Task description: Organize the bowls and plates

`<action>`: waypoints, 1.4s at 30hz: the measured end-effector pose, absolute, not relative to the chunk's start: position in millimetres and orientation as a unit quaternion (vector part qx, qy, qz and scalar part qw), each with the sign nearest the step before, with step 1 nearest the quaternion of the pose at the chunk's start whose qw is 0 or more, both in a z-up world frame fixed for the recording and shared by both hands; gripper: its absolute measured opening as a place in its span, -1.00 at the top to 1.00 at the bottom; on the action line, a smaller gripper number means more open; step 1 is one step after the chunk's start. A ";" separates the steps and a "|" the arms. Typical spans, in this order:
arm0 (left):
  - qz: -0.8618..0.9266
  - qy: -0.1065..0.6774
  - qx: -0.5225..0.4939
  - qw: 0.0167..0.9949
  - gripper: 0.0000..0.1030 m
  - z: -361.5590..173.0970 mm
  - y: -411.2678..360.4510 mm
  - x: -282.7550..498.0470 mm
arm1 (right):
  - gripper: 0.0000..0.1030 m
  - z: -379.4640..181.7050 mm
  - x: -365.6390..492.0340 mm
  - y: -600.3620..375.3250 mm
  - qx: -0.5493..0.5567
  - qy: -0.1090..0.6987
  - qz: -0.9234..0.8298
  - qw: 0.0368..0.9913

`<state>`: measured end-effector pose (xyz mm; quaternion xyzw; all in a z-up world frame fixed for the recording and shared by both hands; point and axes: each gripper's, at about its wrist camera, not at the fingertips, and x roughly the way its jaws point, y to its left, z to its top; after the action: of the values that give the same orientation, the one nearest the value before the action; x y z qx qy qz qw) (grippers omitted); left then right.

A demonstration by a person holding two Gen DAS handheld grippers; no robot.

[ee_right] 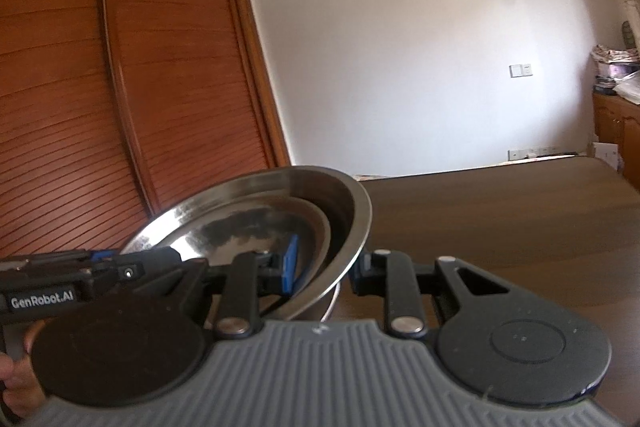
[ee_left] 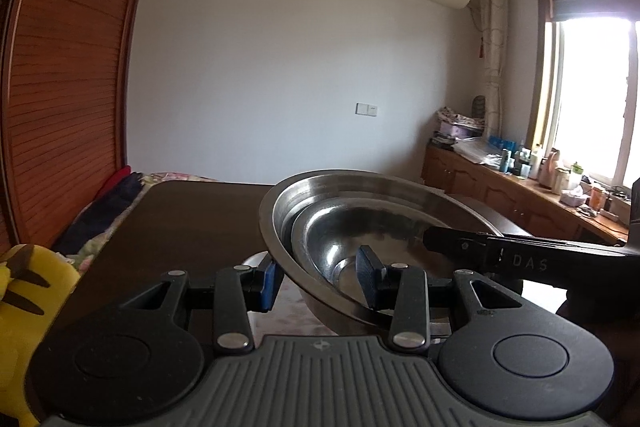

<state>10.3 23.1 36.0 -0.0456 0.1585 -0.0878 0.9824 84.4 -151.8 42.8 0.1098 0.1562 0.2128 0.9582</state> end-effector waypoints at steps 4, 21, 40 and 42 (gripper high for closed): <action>-0.078 0.167 -0.048 0.982 -0.35 31.0 30.1 15.7 | 0.45 42.2 89.0 -142.6 0.108 0.163 0.221 0.955; -0.068 0.189 -0.054 0.978 -0.35 13.7 33.3 31.5 | 0.45 25.1 98.5 -127.9 0.097 0.192 0.222 0.951; -0.055 0.142 -0.038 0.988 -1.00 33.7 33.2 10.0 | -0.45 38.9 73.7 -143.5 0.063 0.160 0.208 0.963; -0.053 0.129 -0.035 0.990 -1.00 42.4 32.1 6.2 | -0.46 42.7 69.0 -153.0 0.065 0.156 0.199 0.965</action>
<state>6.2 32.1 42.4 -0.0354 0.1294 -0.0526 0.9896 69.0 -153.0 42.7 0.0646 0.1565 0.1992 0.9652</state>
